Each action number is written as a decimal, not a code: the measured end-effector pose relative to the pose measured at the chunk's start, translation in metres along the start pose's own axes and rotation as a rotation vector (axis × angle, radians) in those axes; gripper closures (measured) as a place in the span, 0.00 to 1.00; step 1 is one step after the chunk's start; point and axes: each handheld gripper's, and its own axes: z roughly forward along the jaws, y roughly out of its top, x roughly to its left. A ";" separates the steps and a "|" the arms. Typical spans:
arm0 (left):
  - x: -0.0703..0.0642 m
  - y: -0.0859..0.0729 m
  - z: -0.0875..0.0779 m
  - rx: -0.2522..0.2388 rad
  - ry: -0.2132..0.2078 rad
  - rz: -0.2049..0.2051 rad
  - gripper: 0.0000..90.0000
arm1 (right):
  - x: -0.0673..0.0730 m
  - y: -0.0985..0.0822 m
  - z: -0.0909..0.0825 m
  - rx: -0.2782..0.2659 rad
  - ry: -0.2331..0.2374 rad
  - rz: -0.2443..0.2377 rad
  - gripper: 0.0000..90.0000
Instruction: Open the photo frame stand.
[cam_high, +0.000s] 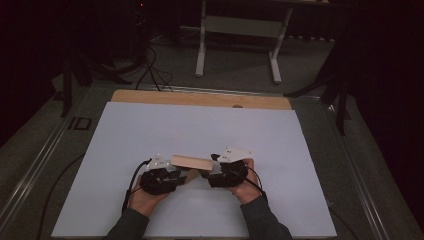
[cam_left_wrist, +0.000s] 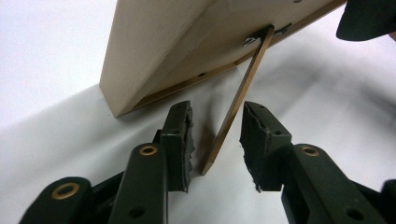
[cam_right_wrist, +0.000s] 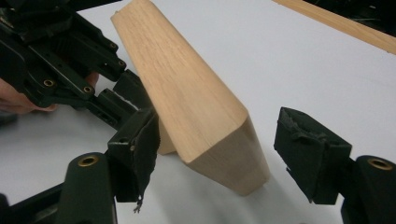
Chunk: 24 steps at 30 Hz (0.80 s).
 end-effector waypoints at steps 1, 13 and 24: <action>0.000 0.000 0.000 0.000 0.003 0.005 0.69 | 0.000 0.000 0.000 -0.002 0.002 -0.006 0.34; -0.001 0.002 -0.005 -0.013 0.004 0.017 0.66 | -0.004 0.000 -0.005 -0.009 0.023 -0.010 0.32; 0.000 0.003 -0.009 -0.030 0.004 0.015 0.66 | -0.004 0.001 -0.007 0.000 0.046 -0.025 0.25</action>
